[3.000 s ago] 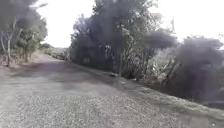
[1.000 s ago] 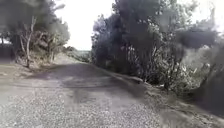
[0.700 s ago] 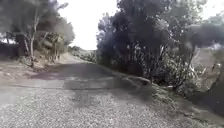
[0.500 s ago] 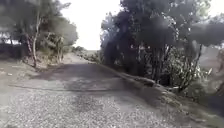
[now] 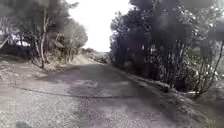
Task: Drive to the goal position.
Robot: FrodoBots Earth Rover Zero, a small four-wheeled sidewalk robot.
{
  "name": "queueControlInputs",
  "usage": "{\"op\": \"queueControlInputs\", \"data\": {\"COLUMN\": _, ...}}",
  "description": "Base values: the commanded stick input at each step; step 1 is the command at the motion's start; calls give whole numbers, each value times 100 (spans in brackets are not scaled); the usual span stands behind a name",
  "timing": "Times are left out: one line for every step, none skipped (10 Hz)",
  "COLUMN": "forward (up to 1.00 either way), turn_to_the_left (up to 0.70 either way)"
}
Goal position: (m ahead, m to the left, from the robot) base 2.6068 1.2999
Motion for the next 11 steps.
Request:
{"op": "queueControlInputs", "data": {"forward": 70, "turn_to_the_left": 34}}
{"op": "queueControlInputs", "data": {"forward": 70, "turn_to_the_left": 32}}
{"op": "queueControlInputs", "data": {"forward": 70, "turn_to_the_left": 30}}
{"op": "queueControlInputs", "data": {"forward": 70, "turn_to_the_left": 29}}
{"op": "queueControlInputs", "data": {"forward": 70, "turn_to_the_left": 24}}
{"op": "queueControlInputs", "data": {"forward": 70, "turn_to_the_left": 18}}
{"op": "queueControlInputs", "data": {"forward": 70, "turn_to_the_left": 12}}
{"op": "queueControlInputs", "data": {"forward": 70, "turn_to_the_left": 6}}
{"op": "queueControlInputs", "data": {"forward": 70, "turn_to_the_left": 0}}
{"op": "queueControlInputs", "data": {"forward": 70, "turn_to_the_left": 0}}
{"op": "queueControlInputs", "data": {"forward": 70, "turn_to_the_left": 0}}
